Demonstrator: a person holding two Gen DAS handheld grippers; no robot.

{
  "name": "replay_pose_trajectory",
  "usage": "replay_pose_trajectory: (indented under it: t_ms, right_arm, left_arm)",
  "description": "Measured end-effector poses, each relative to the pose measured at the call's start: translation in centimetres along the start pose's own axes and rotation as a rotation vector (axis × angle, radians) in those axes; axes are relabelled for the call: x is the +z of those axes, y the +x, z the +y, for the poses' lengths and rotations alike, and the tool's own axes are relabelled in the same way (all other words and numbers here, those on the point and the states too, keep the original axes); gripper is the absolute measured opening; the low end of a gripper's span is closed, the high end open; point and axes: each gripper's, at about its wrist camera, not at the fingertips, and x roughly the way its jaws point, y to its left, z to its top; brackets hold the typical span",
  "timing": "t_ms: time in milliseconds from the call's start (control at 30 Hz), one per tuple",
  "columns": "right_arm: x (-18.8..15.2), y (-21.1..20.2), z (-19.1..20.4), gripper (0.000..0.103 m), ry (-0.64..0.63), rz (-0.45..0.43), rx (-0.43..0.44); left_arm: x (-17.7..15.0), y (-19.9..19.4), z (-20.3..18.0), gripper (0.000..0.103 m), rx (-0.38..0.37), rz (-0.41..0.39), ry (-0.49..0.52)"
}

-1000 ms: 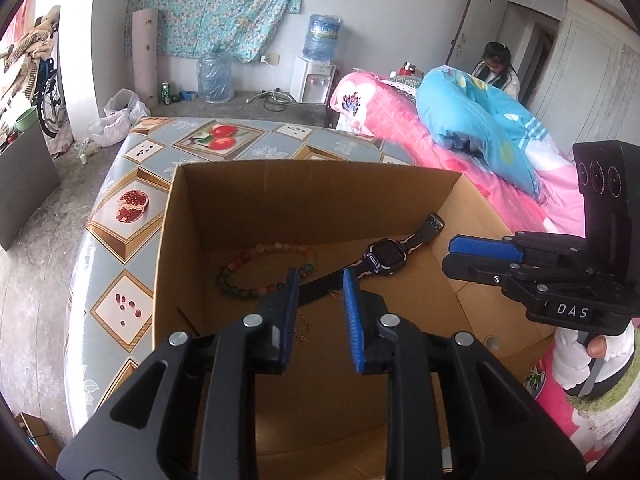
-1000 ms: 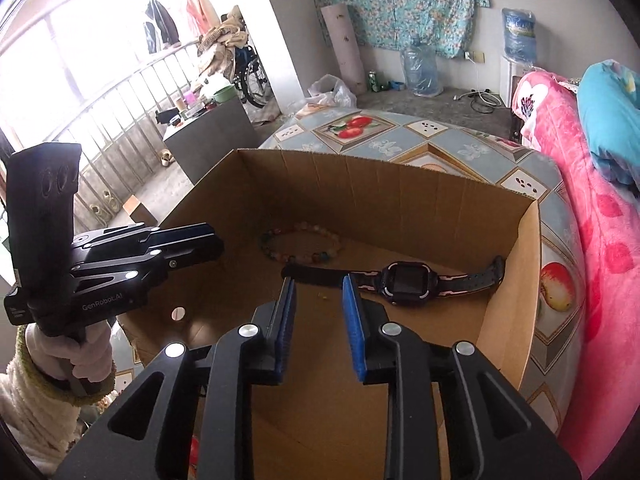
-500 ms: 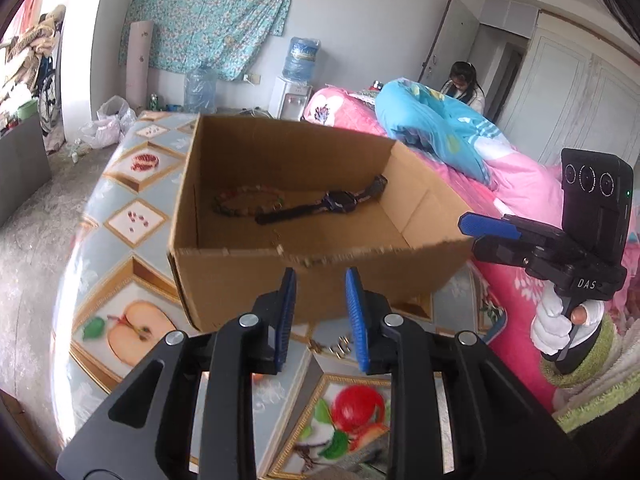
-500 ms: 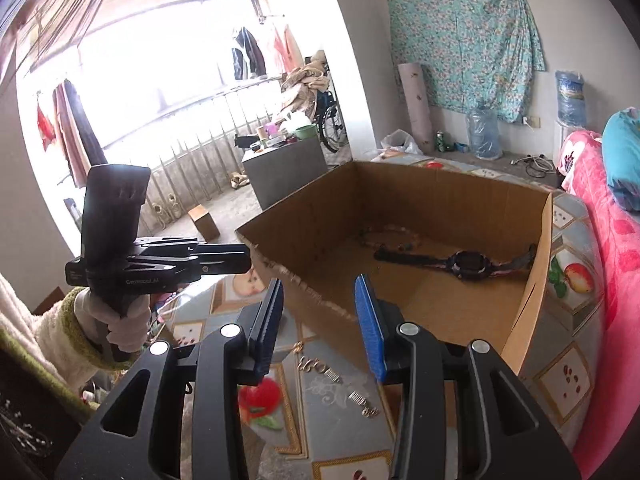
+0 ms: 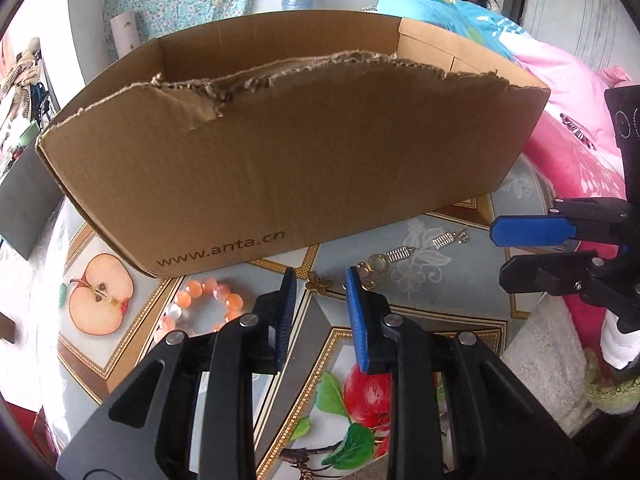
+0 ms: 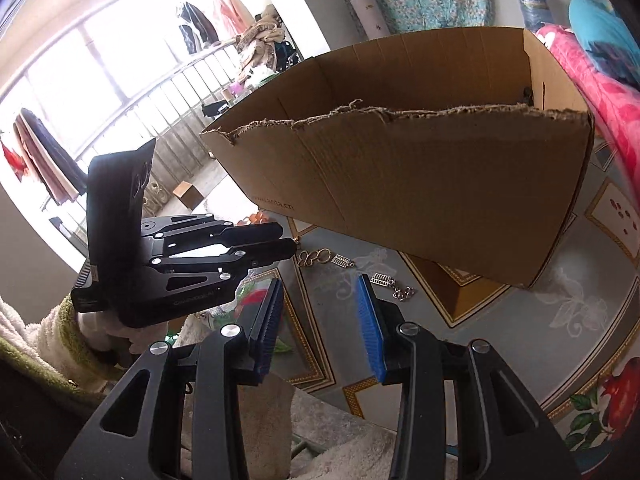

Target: Organize jewelry

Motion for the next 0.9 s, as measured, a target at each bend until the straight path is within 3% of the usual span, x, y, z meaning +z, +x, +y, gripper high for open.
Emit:
replay_pose_trajectory:
  t_ms: [333, 567, 667, 733, 900]
  right_arm:
    - [-0.3, 0.5, -1.1, 0.037, 0.03, -0.012, 0.051]
    - [-0.4, 0.3, -2.1, 0.037, 0.049, -0.036, 0.075]
    - [-0.2, 0.1, -2.3, 0.037, 0.054, -0.047, 0.069]
    - [-0.2, 0.0, -2.3, 0.037, 0.057, -0.051, 0.062]
    - [-0.5, 0.1, -1.6, 0.037, 0.049, -0.049, 0.019]
  left_arm:
    - [1.4, 0.9, -1.5, 0.012, 0.046, 0.022, -0.015]
    - [2.0, 1.2, -1.3, 0.011, 0.051, 0.011, -0.068]
    - [1.9, 1.1, -1.3, 0.011, 0.039, 0.007, -0.083]
    - [1.4, 0.6, -0.9, 0.0, 0.033, -0.003, -0.086]
    - [1.0, -0.4, 0.0, 0.0, 0.028, -0.013, -0.108]
